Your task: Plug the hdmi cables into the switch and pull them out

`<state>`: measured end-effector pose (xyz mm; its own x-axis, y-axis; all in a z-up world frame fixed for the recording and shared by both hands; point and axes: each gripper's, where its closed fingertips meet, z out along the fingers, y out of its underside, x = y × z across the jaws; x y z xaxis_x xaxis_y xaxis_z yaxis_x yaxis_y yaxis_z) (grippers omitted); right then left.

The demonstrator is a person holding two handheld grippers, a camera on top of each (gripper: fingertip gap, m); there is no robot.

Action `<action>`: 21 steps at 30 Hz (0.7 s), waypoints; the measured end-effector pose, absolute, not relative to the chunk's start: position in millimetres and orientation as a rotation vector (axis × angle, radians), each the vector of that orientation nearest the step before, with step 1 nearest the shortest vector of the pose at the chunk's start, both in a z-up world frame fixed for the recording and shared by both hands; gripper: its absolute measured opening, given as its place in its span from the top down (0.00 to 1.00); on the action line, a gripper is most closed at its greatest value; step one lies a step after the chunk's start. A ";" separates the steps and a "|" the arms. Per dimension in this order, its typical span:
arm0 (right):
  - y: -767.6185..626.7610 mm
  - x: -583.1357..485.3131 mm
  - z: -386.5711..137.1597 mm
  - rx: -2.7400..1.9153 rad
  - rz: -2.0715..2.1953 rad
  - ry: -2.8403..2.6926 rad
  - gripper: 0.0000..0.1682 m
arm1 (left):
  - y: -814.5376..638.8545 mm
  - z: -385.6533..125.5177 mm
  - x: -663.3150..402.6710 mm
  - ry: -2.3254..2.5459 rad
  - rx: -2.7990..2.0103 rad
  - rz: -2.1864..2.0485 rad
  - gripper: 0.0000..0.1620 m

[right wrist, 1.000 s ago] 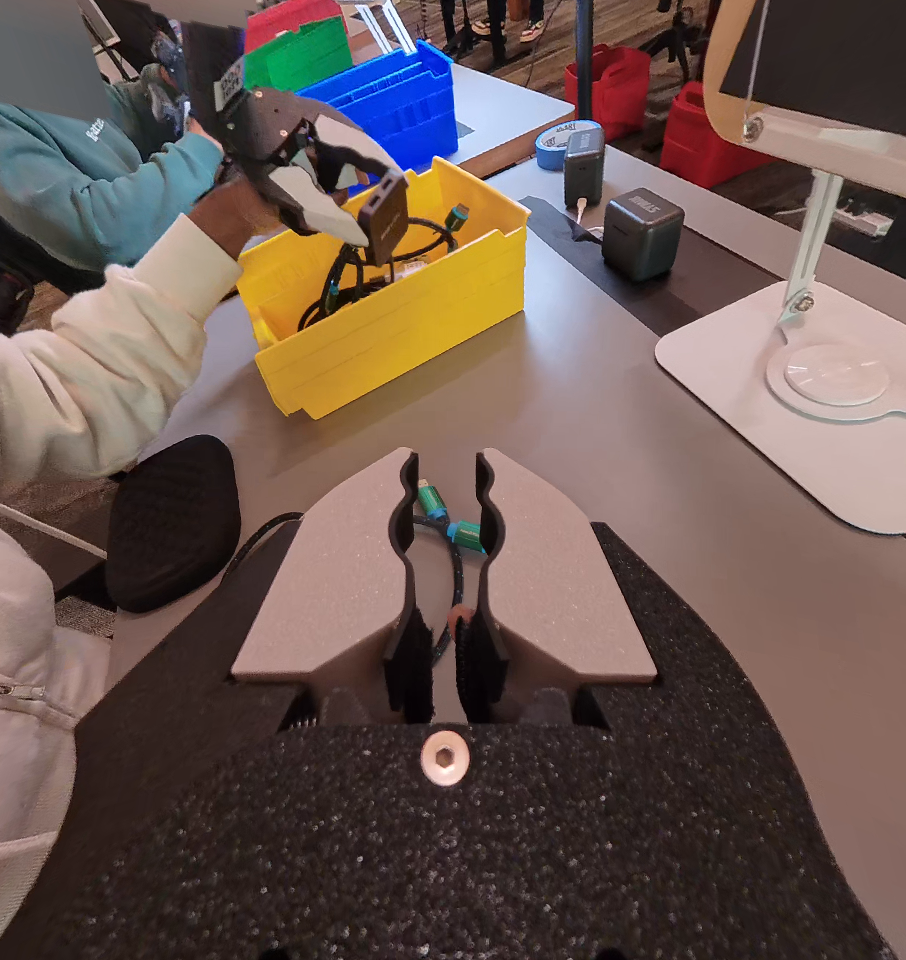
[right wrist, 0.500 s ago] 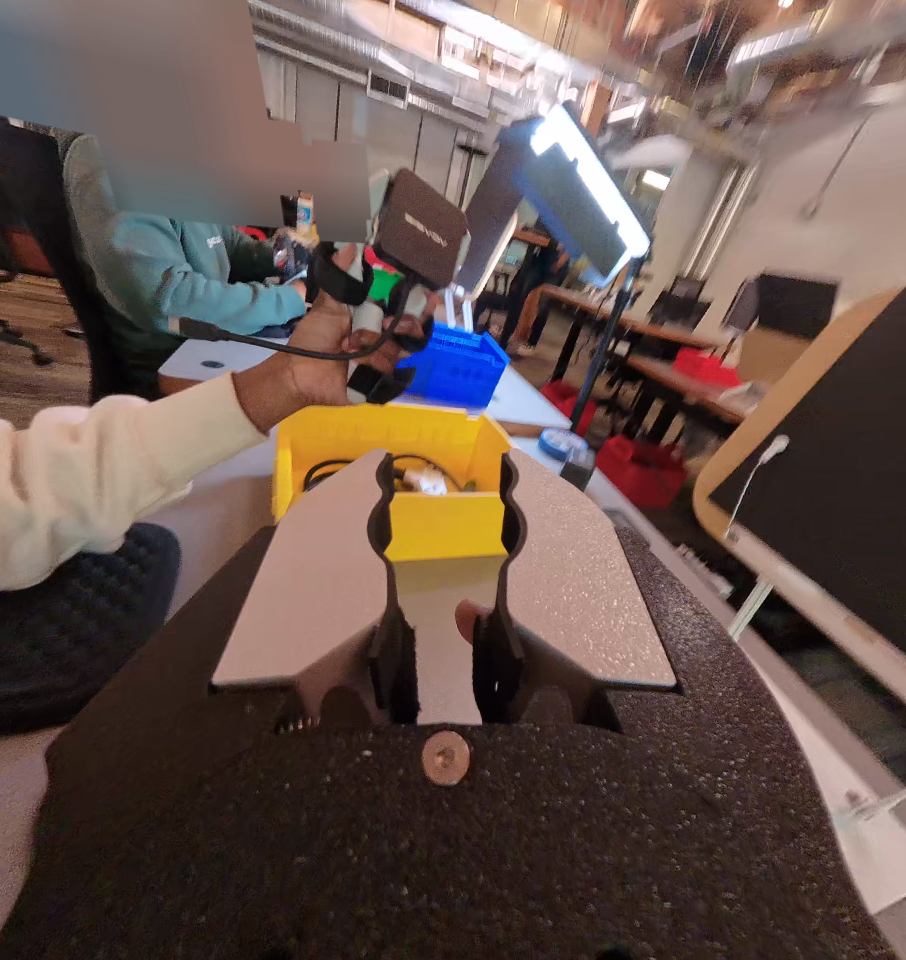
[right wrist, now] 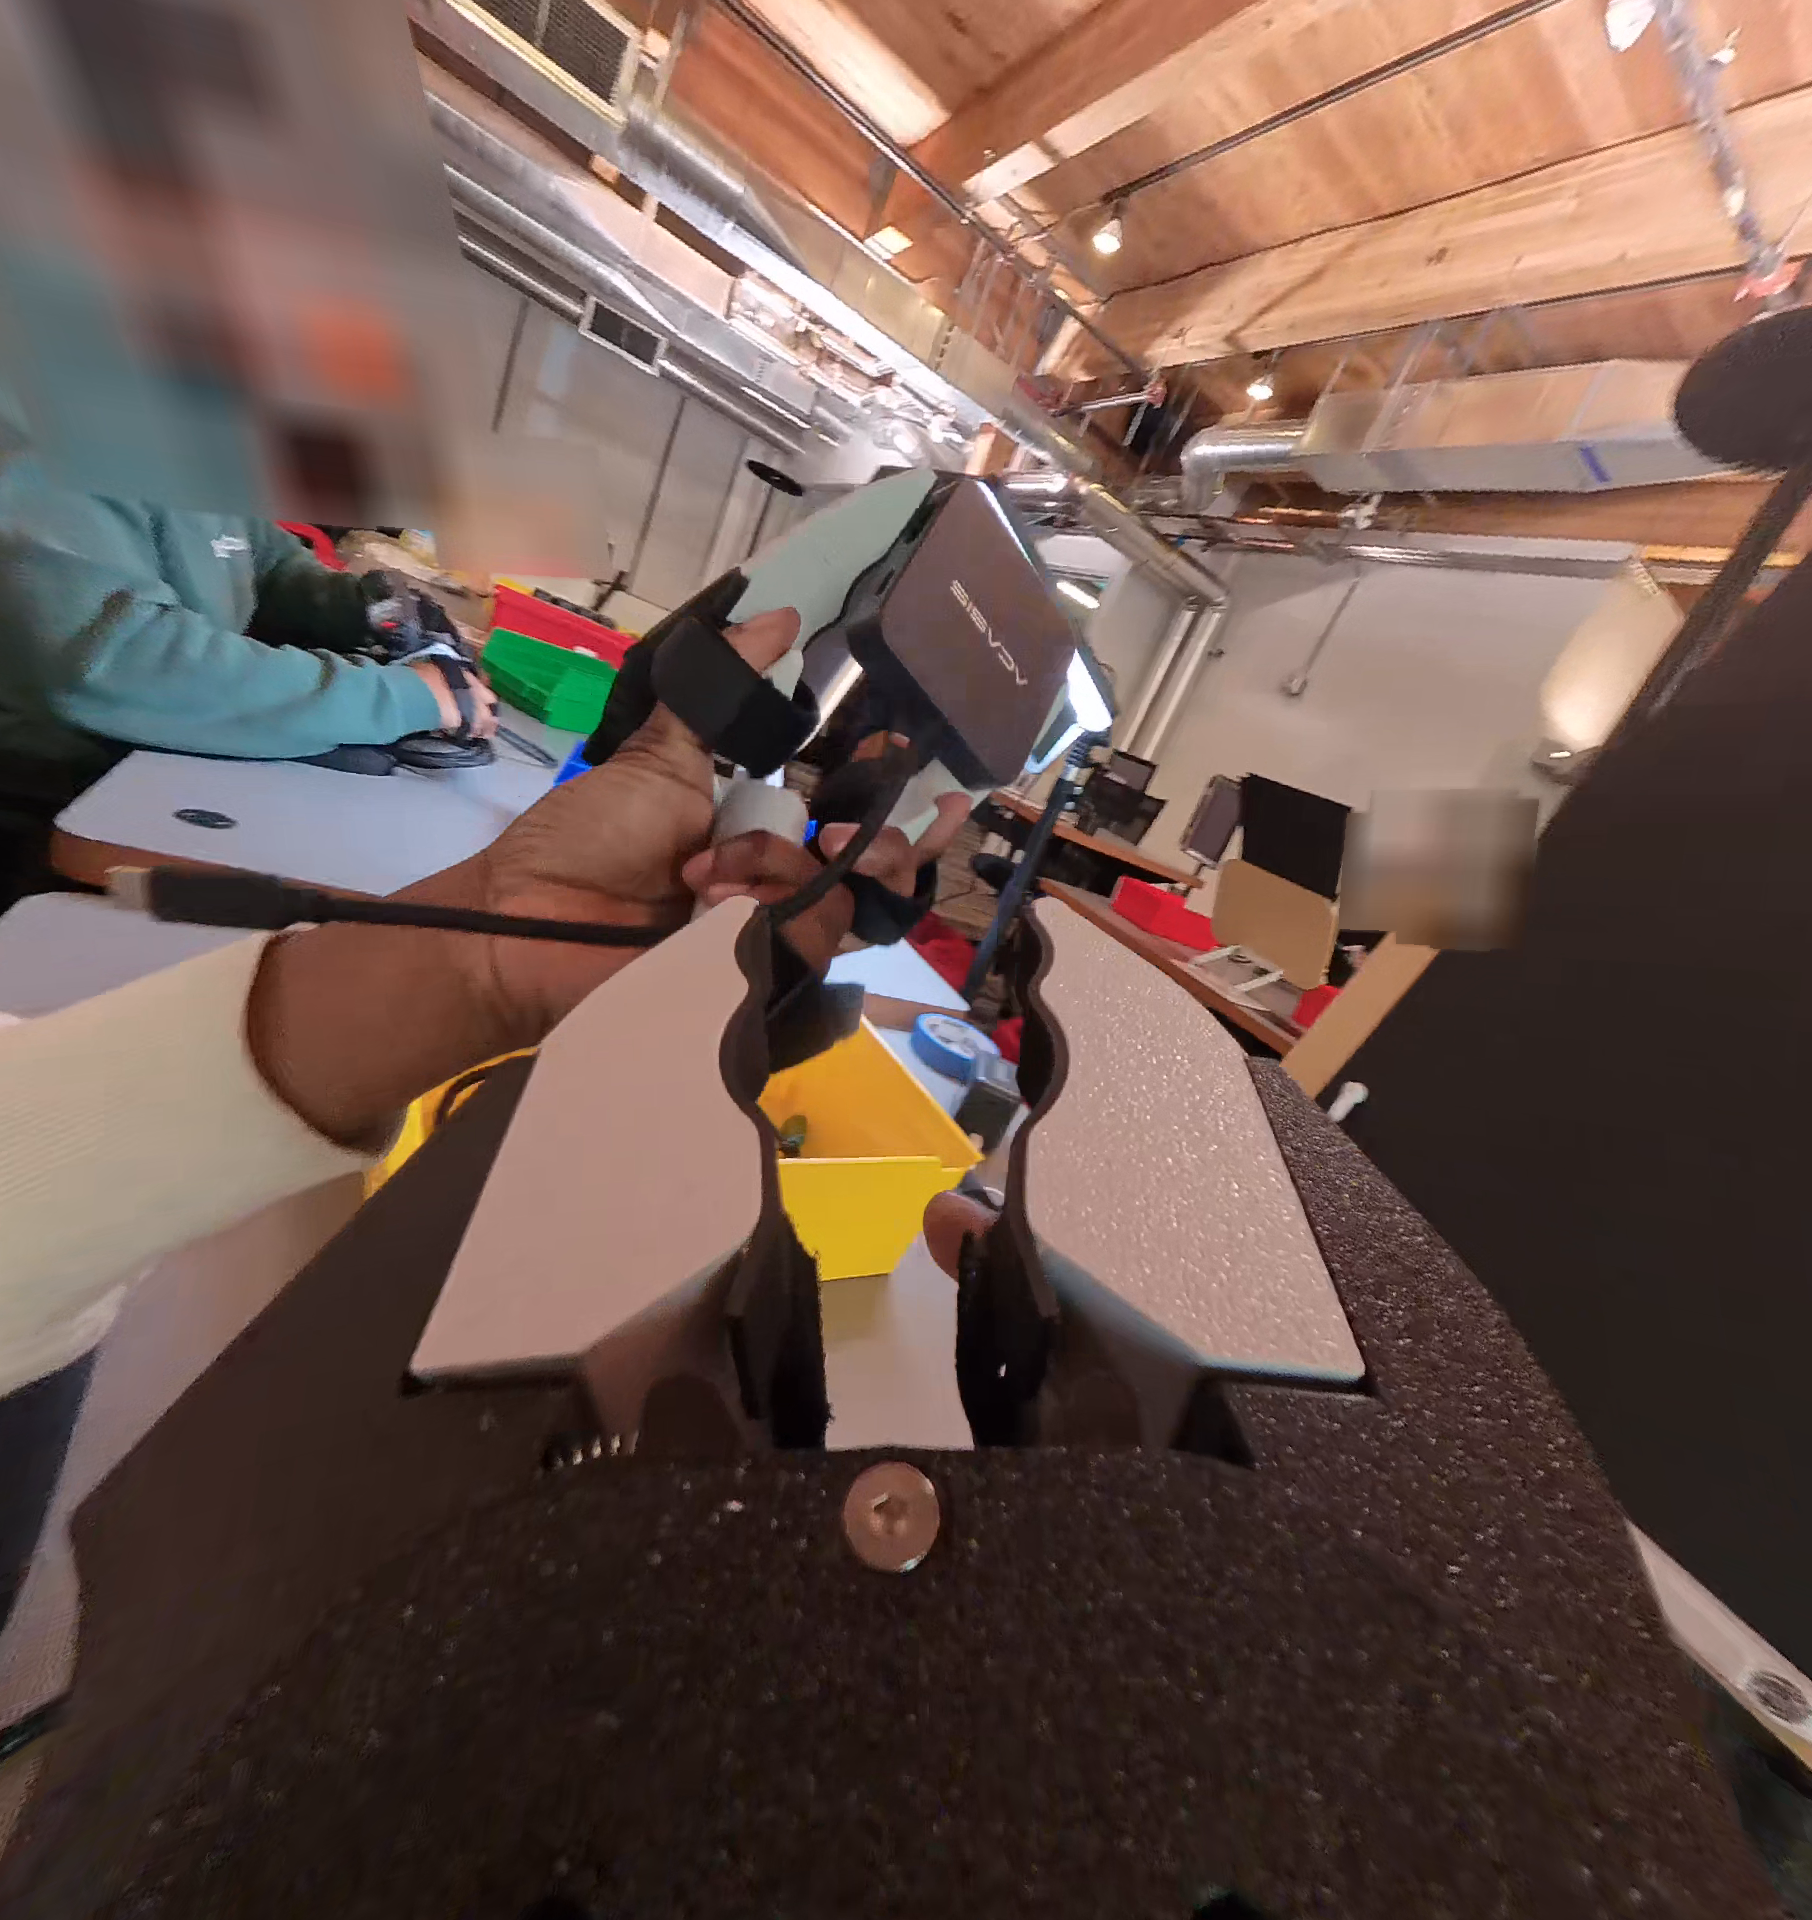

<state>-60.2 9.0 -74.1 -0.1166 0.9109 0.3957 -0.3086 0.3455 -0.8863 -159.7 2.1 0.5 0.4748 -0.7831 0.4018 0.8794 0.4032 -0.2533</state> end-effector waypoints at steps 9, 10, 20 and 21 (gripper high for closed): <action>26.9 -55.8 -58.4 -0.723 1.041 -1.090 0.72 | 43.1 -12.6 -85.0 -0.108 -0.645 -0.899 0.59; 29.8 -54.8 -57.0 -0.724 1.010 -1.069 0.74 | 46.1 -14.0 -77.2 -0.083 -0.670 -0.862 0.59; 47.9 -18.9 -32.5 -0.538 1.145 -0.862 0.92 | 47.2 -11.8 -14.2 0.302 -0.882 -0.444 0.61; 45.2 -10.9 -28.5 -0.494 1.319 -0.849 0.92 | 42.2 -9.3 -13.1 0.337 -0.883 -0.428 0.63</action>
<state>-10.9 45.2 -28.5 0.0230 0.9663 0.2566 -0.6333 0.2127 -0.7441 -13.1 42.2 -9.3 0.8644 -0.4913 -0.1068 0.2198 0.5603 -0.7986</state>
